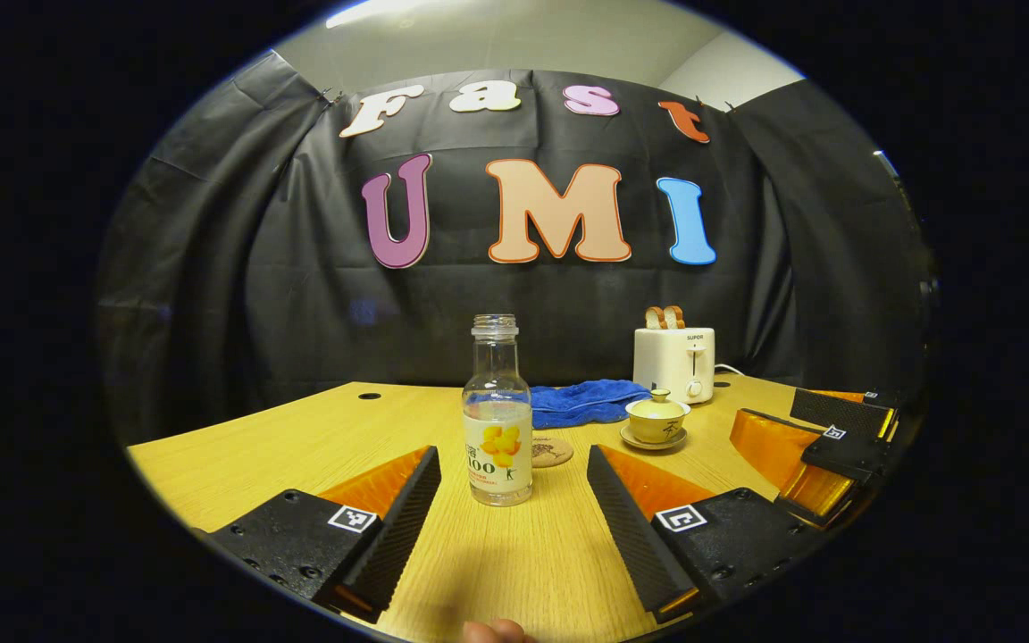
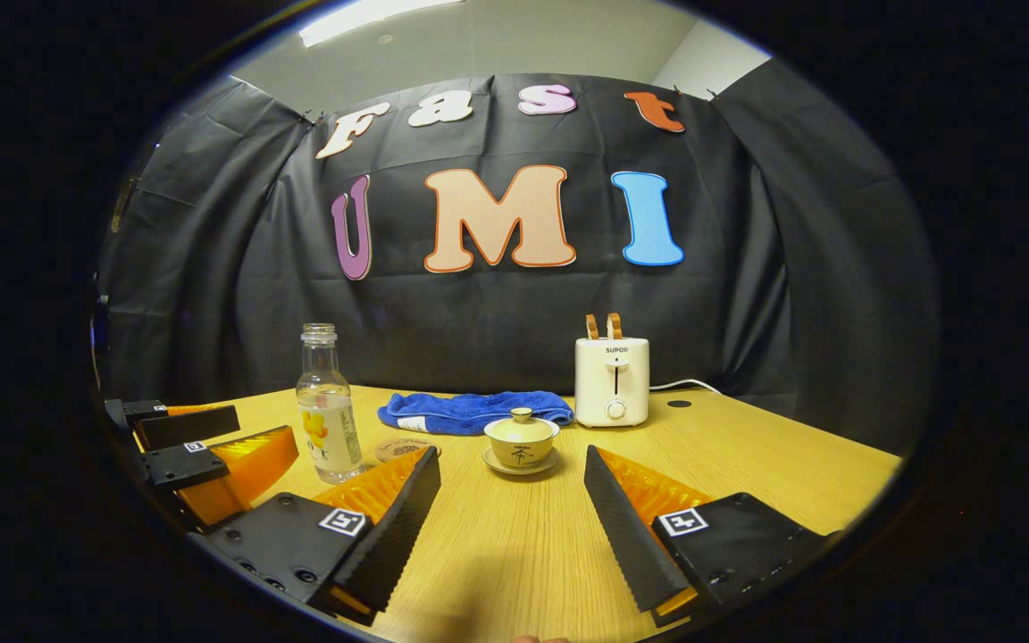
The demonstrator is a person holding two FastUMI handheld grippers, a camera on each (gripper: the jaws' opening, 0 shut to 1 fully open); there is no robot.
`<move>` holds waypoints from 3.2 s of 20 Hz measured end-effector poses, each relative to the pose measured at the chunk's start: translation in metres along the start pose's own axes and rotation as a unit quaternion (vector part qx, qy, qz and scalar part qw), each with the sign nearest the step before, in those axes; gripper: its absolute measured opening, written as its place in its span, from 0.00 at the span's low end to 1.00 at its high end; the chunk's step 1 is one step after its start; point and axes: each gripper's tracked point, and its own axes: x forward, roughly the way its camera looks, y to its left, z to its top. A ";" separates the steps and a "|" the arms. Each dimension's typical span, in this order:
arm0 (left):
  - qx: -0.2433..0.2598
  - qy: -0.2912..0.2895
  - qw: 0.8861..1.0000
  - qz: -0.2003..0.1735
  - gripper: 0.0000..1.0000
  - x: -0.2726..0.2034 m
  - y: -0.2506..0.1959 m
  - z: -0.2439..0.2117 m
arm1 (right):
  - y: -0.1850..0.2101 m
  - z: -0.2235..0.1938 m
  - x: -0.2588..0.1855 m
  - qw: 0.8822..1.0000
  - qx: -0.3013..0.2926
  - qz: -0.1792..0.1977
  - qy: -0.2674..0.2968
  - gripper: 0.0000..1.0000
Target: Open the teacup lid with one hand, grasp the water bottle and pour water into the teacup with the other hand; after pouring, place the water bottle on the coaster and then close the teacup lid.
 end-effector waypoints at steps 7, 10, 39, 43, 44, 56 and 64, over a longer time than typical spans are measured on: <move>0.000 0.000 1.000 0.000 0.97 0.000 0.000 0.000 | -0.012 -0.001 0.031 1.000 0.000 -0.002 0.000 1.00; 0.000 0.000 1.000 -0.001 0.97 0.000 -0.001 0.000 | -0.019 -0.005 0.068 1.000 -0.003 -0.006 0.008 0.99; -0.001 0.001 1.000 -0.005 0.97 -0.001 -0.002 0.000 | 0.007 -0.035 0.249 0.995 -0.007 0.042 0.092 0.84; -0.001 0.000 1.000 -0.005 0.97 0.001 -0.002 0.000 | 0.007 -0.037 0.246 0.994 -0.008 0.039 0.097 0.37; -0.001 0.000 1.000 -0.005 0.97 0.000 -0.002 0.000 | 0.008 -0.038 0.247 0.995 -0.010 0.040 0.096 0.46; -0.001 0.000 1.000 -0.005 0.97 0.001 -0.002 -0.001 | 0.008 -0.037 0.247 0.994 -0.012 0.040 0.097 0.34; -0.002 0.001 1.000 -0.003 0.97 -0.001 -0.002 -0.001 | 0.013 -0.014 0.237 0.998 -0.017 0.055 0.025 0.30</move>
